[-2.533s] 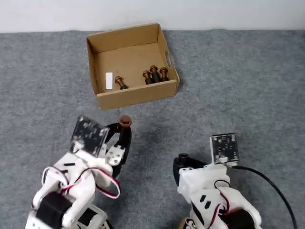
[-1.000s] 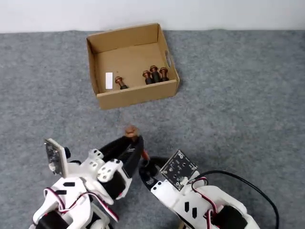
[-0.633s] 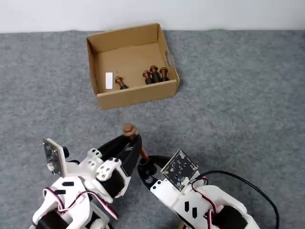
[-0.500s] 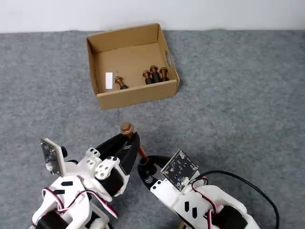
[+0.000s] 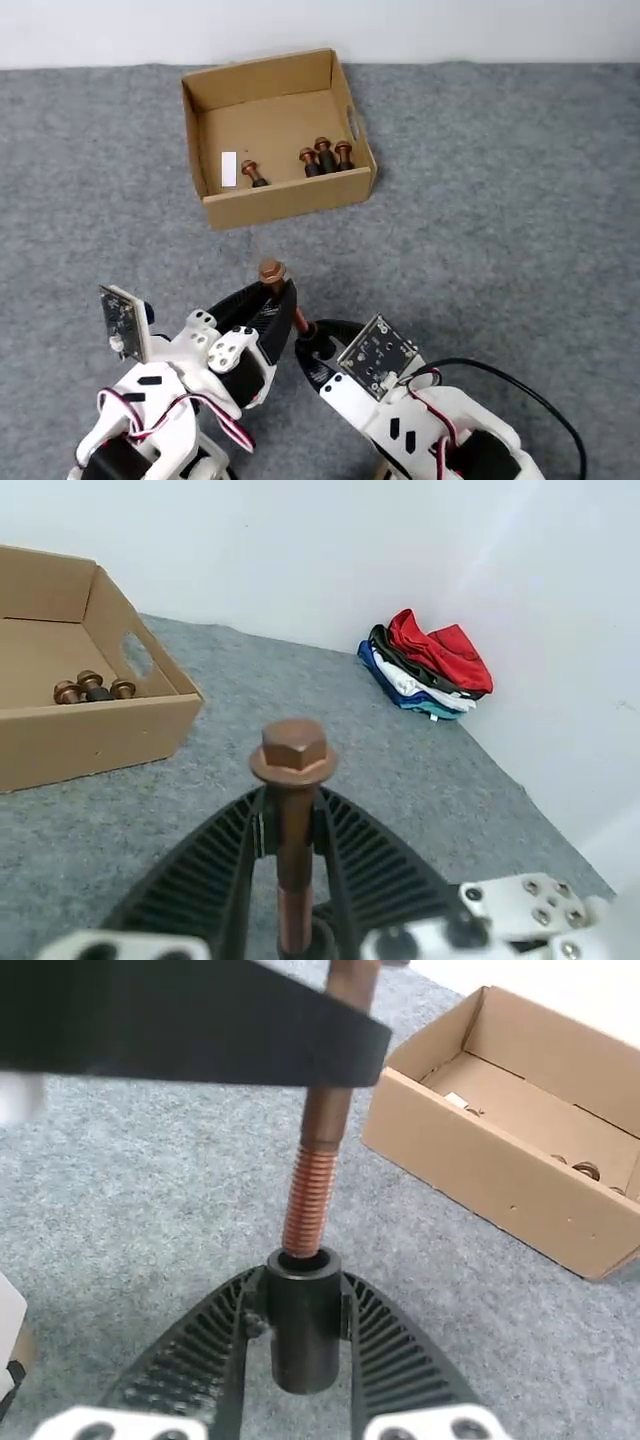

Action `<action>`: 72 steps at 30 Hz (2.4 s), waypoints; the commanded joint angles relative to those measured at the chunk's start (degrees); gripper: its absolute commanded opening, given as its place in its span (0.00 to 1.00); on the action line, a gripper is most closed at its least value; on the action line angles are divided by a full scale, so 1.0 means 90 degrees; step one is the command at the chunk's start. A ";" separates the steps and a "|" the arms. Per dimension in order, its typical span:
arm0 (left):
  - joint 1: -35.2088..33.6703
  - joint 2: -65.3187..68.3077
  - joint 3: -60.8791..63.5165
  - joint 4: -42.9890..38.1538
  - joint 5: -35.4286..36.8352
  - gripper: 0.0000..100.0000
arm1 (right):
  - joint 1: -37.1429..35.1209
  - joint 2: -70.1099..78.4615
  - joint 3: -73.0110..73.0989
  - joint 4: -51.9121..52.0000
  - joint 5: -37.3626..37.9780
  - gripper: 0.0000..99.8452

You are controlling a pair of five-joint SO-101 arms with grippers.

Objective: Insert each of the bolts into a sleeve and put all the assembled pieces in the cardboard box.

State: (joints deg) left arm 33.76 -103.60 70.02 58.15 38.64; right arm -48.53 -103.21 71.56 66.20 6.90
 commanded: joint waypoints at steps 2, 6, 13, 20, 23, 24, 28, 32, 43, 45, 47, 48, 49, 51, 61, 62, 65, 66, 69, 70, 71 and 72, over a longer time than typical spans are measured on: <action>0.0518 -0.0029 0.0093 -0.0264 -0.0010 0.01 | 0.0093 -0.0054 -0.0498 -0.0327 0.0068 0.01; 0.0606 -0.0029 0.0181 -0.0283 -0.0234 0.01 | 0.0093 -0.0054 -0.0498 -0.0386 0.0088 0.01; 0.0635 -0.0029 0.0210 0.0361 -0.0879 0.01 | 0.0122 -0.0054 -0.0498 -0.0366 0.0078 0.01; 0.0645 -0.0029 -0.0200 0.1612 -0.1172 0.01 | 0.0122 -0.0054 -0.0498 -0.0396 0.0088 0.01; 0.0654 -0.0029 -0.0181 0.1836 -0.1172 0.01 | 0.0122 -0.0054 -0.0498 -0.0405 0.0098 0.01; 0.0703 -0.0029 -0.0181 0.1866 -0.1172 0.01 | 0.0122 -0.0054 -0.0498 -0.0405 0.0098 0.01; 0.1231 -0.0029 -0.0181 0.1915 -0.1172 0.03 | 0.0122 -0.0054 -0.0498 -0.0396 0.0098 0.01; 0.1348 -0.0020 -0.0181 0.1934 -0.1172 0.16 | 0.0122 -0.0054 -0.0498 -0.0386 0.0098 0.01; 0.0459 -0.0020 -0.0757 0.1934 -0.1700 0.20 | 0.0200 -0.0054 -0.0469 -0.0337 0.0098 0.01; 0.0264 -0.0020 -0.1070 0.1934 -0.1807 0.20 | 0.0366 -0.0054 -0.0449 -0.0337 0.0098 0.01; -0.0029 -0.0020 -0.1363 0.1934 -0.1866 0.20 | 0.0542 -0.0054 -0.0430 -0.0337 0.0098 0.01; -0.0225 -0.0020 -0.1470 0.1934 -0.1905 0.20 | 0.0601 -0.0054 -0.0420 -0.0337 0.0098 0.01; -0.0440 -0.0020 -0.1548 0.1934 -0.1924 0.19 | 0.0669 -0.0054 -0.0400 -0.0337 0.0078 0.01; -0.0899 -0.0029 -0.1636 0.1934 -0.2061 0.17 | 0.0786 -0.0054 -0.0381 -0.0337 0.0059 0.01; -0.3077 -0.0059 -0.0288 0.1827 -0.2852 0.00 | 0.2027 -0.0054 -0.0381 -0.0327 -0.0762 0.01; -0.3263 -0.0059 0.0044 0.1680 -0.2969 0.00 | 0.2193 -0.0044 -0.0371 -0.0269 -0.0996 0.01; -0.3800 -0.0059 0.0982 0.1045 -0.3272 0.00 | 0.2574 -0.0044 -0.0371 0.0181 -0.1543 0.01; -0.3946 -0.0059 0.1324 0.0762 -0.3389 0.00 | 0.2720 -0.0044 -0.0371 0.0317 -0.1709 0.01; -0.4161 -0.0059 0.2408 -0.0068 -0.3761 0.00 | 0.3072 -0.0044 -0.0322 0.0542 -0.1944 0.01; -0.4181 -0.0059 0.2691 -0.0274 -0.3878 0.00 | 0.3170 -0.0044 -0.0313 0.0562 -0.1973 0.01; -0.4190 -0.0059 0.2935 -0.0430 -0.3976 0.00 | 0.3258 -0.0044 -0.0303 0.0562 -0.1983 0.01; -0.4161 -0.0020 0.2945 -0.0449 -0.3995 0.00 | 0.3336 -0.0044 -0.0303 0.0562 -0.1983 0.01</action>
State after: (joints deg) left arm -3.16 -103.60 93.93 58.42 4.53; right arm -20.92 -103.21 71.65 71.12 -9.80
